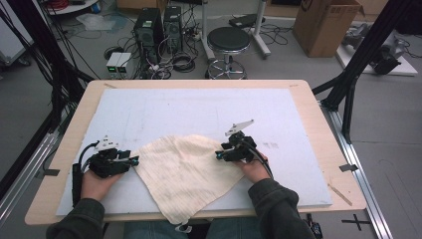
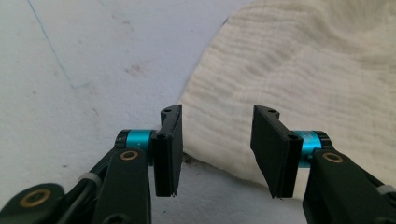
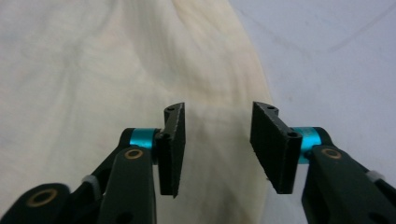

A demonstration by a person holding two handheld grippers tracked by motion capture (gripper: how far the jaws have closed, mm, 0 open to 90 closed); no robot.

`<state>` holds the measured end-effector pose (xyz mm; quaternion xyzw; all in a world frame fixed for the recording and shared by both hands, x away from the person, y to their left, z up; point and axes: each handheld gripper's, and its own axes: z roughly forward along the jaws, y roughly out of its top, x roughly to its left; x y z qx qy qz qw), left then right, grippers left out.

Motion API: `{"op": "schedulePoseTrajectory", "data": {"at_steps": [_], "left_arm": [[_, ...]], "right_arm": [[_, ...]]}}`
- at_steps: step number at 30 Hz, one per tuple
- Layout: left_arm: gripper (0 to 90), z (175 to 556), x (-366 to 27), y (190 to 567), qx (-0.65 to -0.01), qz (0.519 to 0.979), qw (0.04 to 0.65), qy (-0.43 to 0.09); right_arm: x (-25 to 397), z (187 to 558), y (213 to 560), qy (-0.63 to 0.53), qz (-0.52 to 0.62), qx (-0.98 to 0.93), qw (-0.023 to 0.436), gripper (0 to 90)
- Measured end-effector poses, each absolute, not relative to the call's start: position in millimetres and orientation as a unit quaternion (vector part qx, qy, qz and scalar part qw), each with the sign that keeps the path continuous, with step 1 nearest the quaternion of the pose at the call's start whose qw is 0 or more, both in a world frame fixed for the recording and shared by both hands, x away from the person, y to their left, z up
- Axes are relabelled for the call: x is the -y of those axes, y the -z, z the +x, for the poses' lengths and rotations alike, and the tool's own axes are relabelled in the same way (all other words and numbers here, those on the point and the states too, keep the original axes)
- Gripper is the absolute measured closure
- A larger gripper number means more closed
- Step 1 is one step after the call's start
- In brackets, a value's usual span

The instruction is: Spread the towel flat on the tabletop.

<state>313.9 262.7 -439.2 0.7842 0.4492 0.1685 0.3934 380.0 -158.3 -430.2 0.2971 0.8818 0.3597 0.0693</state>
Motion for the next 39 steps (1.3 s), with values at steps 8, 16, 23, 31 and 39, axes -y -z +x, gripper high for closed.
{"op": "schedulePoseTrajectory", "data": {"at_steps": [8, 16, 23, 31, 39], "left_arm": [[84.3, 315, -253, 441, -0.432, 0.798, 0.375, -0.19], [86.6, 308, -250, 438, -0.411, 0.807, 0.384, -0.179], [71.1, 306, -254, 434, -0.416, 0.79, 0.412, -0.183], [63.9, 307, -255, 434, -0.417, 0.786, 0.416, -0.189], [63.5, 310, -256, 438, -0.427, 0.788, 0.403, -0.187]], "right_arm": [[170, 378, 434, -0.356, 0.283, -0.888, 0.062, 89.3], [178, 358, 425, -0.347, 0.254, -0.902, 0.031, 89.1], [179, 365, 404, -0.398, 0.256, -0.879, 0.063, 75.2], [130, 404, 392, -0.425, 0.238, -0.87, 0.081, 68.7], [93, 434, 412, -0.401, 0.246, -0.88, 0.066, 67.0]]}}
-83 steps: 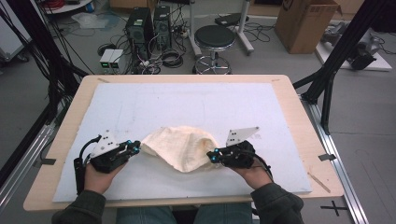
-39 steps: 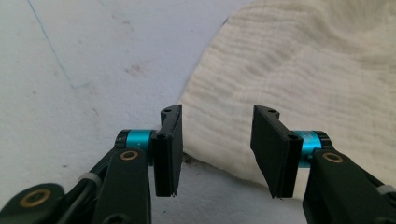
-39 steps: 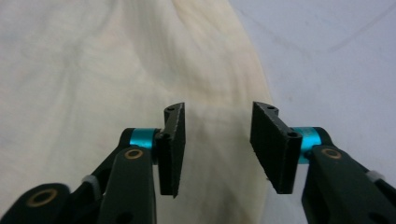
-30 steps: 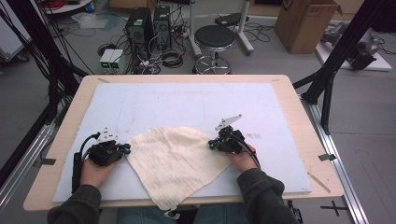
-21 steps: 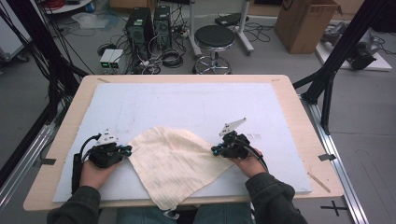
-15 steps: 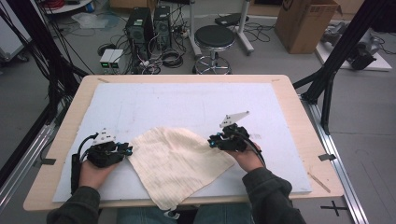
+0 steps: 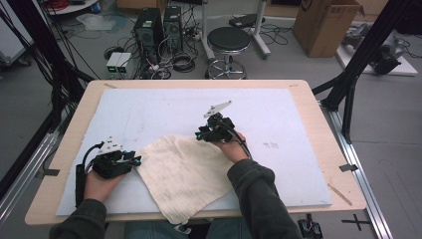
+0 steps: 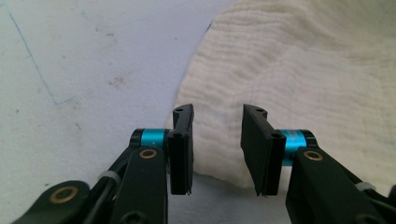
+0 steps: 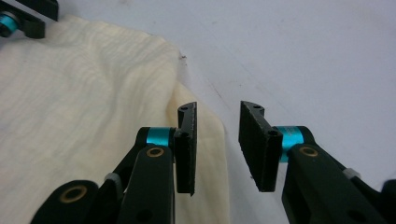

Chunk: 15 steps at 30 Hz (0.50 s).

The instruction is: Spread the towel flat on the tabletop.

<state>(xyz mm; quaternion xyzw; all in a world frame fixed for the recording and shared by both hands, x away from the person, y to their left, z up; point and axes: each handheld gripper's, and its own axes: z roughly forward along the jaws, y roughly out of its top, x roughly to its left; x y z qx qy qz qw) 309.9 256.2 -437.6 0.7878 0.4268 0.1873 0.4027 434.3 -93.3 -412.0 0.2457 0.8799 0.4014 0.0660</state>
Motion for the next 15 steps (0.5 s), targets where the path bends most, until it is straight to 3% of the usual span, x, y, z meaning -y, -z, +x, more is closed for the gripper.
{"op": "schedulePoseTrajectory", "data": {"at_steps": [7, 8, 10, 15], "left_arm": [[59.2, 312, -257, 441, -0.438, 0.787, 0.395, -0.181], [58.9, 312, -257, 441, -0.436, 0.788, 0.393, -0.182], [60.2, 312, -256, 442, -0.435, 0.79, 0.391, -0.182], [70.0, 312, -254, 442, -0.428, 0.797, 0.382, -0.188]], "right_arm": [[72, 445, 434, -0.367, 0.245, -0.896, 0.047, 66.0], [71, 446, 436, -0.362, 0.248, -0.898, 0.044, 68.8], [74, 447, 435, -0.364, 0.256, -0.895, 0.04, 85.5], [84, 445, 425, -0.356, 0.263, -0.895, 0.053, 87.2]]}}
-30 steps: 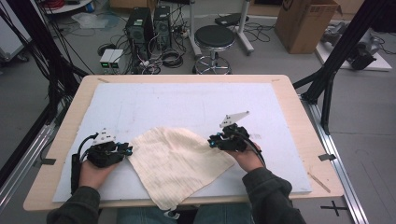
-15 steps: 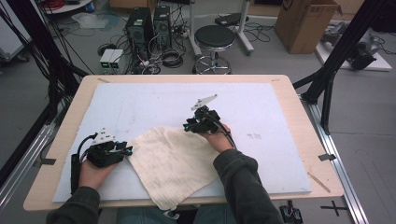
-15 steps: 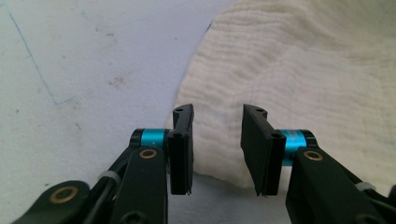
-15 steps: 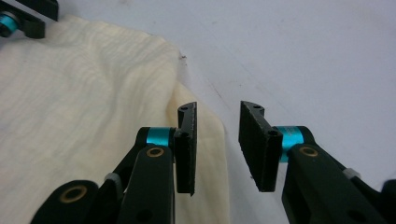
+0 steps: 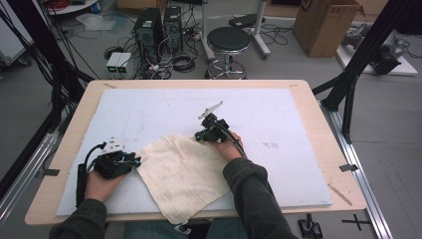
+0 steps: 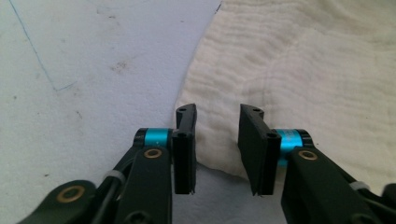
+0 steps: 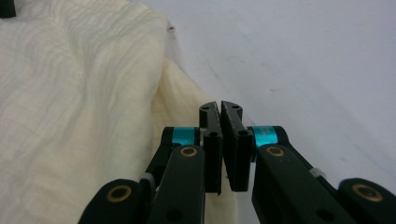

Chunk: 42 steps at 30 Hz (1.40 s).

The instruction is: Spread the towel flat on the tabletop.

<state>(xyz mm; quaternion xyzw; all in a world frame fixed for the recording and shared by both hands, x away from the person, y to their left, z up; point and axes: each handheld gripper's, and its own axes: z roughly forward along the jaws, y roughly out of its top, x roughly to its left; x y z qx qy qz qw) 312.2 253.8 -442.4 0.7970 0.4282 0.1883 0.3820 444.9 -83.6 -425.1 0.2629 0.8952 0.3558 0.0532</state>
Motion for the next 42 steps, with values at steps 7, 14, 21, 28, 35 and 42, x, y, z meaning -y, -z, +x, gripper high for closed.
{"op": "schedulePoseTrajectory", "data": {"at_steps": [7, 14, 21, 28, 35, 42], "left_arm": [[82.8, 313, -252, 442, -0.419, 0.803, 0.381, -0.186], [84.0, 312, -252, 442, -0.417, 0.804, 0.387, -0.175], [82.0, 310, -252, 442, -0.413, 0.807, 0.388, -0.167], [81.3, 310, -252, 442, -0.411, 0.808, 0.388, -0.166], [80.8, 310, -253, 443, -0.41, 0.807, 0.392, -0.166], [71.6, 307, -260, 438, -0.421, 0.794, 0.403, -0.173]], "right_arm": [[115, 434, 393, -0.379, 0.267, -0.882, 0.089, 87.3], [134, 402, 380, -0.385, 0.248, -0.885, 0.086, 87.1], [137, 380, 406, -0.348, 0.236, -0.907, 0.027, 76.8], [149, 390, 389, -0.395, 0.267, -0.878, 0.036, 64.4], [142, 422, 408, -0.385, 0.337, -0.859, 0.011, 56.4], [131, 429, 429, -0.349, 0.328, -0.878, -0.026, 80.1]]}}
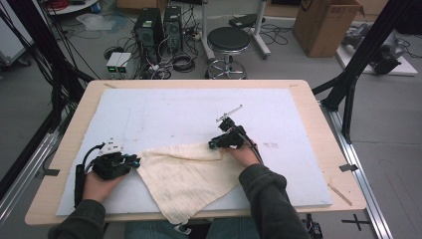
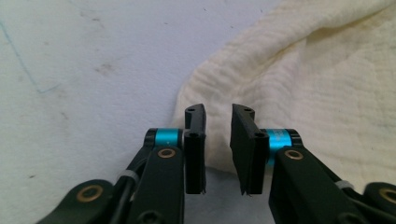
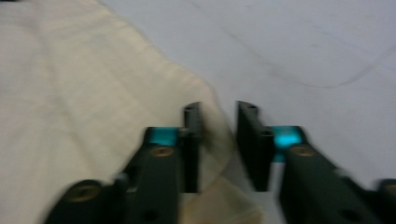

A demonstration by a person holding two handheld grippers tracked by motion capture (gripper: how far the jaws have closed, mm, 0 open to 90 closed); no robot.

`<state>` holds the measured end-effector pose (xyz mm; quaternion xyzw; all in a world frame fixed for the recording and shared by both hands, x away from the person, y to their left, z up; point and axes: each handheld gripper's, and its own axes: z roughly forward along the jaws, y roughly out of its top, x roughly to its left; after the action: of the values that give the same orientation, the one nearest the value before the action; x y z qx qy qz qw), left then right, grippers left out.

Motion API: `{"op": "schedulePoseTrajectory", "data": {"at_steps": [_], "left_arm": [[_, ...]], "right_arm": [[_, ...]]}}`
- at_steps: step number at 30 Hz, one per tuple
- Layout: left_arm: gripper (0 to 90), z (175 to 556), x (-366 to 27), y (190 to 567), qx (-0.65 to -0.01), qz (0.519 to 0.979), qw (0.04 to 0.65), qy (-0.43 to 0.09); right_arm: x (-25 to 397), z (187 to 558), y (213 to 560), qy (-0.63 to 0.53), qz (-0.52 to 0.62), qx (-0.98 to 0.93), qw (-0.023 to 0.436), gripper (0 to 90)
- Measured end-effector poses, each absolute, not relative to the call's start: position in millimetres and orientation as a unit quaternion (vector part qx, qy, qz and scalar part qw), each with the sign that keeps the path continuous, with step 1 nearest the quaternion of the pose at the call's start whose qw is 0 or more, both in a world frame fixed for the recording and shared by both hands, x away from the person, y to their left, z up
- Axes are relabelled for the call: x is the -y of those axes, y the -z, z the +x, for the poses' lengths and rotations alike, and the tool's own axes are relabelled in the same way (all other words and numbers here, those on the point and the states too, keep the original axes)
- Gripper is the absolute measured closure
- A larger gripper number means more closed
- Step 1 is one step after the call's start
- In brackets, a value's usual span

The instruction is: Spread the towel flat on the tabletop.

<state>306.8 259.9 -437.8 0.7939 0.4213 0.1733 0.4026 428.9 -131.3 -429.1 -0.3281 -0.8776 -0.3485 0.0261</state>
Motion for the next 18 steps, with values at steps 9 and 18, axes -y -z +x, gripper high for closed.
{"op": "schedulePoseTrajectory", "data": {"at_steps": [9, 18], "left_arm": [[54.6, 314, -262, 440, -0.461, 0.775, 0.394, -0.179], [62.0, 327, -241, 443, -0.442, 0.792, 0.378, -0.185]], "right_arm": [[138, 418, 410, 0.361, -0.294, 0.885, -0.024, 85.7], [158, 409, 397, 0.389, -0.281, 0.876, -0.052, 85.7]]}}
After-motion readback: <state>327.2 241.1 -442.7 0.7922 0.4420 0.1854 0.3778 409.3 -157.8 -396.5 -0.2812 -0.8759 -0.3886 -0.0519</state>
